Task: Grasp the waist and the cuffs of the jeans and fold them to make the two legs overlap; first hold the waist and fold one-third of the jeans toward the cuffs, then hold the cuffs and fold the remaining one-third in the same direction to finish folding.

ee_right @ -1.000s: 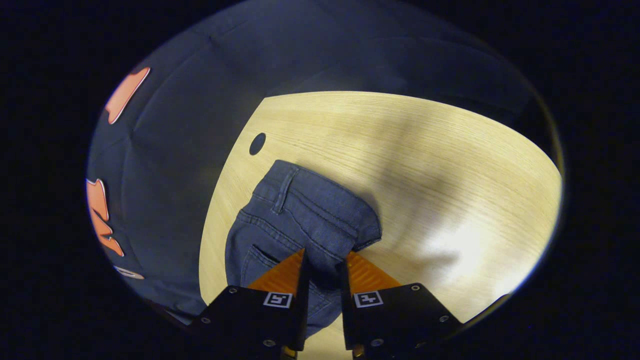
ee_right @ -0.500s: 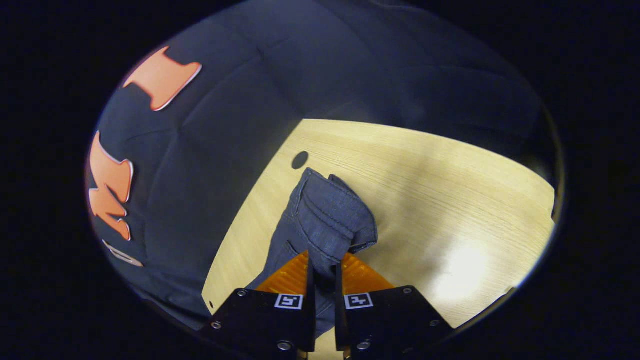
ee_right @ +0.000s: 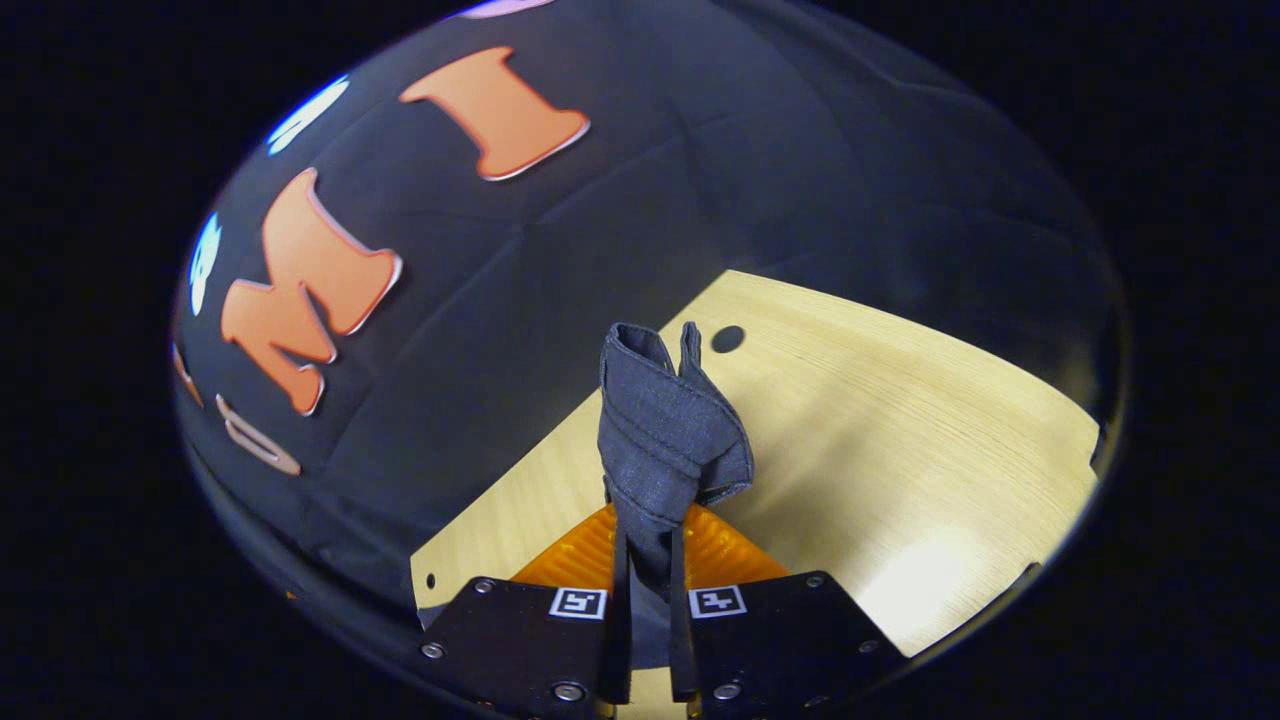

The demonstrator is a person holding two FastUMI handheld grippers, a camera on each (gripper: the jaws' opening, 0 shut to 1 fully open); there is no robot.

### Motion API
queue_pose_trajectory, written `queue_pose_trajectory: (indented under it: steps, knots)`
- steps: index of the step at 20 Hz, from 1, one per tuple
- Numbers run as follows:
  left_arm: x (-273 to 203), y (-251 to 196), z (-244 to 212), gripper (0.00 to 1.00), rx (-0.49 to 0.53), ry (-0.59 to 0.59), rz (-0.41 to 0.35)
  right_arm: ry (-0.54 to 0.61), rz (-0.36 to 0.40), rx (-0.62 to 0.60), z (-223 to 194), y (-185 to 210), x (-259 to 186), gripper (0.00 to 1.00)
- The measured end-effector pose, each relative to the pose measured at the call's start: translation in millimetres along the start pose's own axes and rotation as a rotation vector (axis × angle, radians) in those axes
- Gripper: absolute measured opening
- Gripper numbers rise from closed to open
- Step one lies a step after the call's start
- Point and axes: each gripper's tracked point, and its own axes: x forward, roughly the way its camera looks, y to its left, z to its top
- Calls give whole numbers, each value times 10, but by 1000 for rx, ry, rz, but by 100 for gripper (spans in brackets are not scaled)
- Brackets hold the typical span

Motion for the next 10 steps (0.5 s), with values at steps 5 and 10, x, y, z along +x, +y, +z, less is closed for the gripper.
queue_pose_trajectory:
  steps: [5, 10]
  knots:
    - [-120, 303, 58, 99, -24, -30, 39, 35, 90, -172, -340, 768, -93, 16]
    - [-196, 535, -11, 99, -35, -21, 63, 97, 102, -315, -919, 1282, 48, 16]
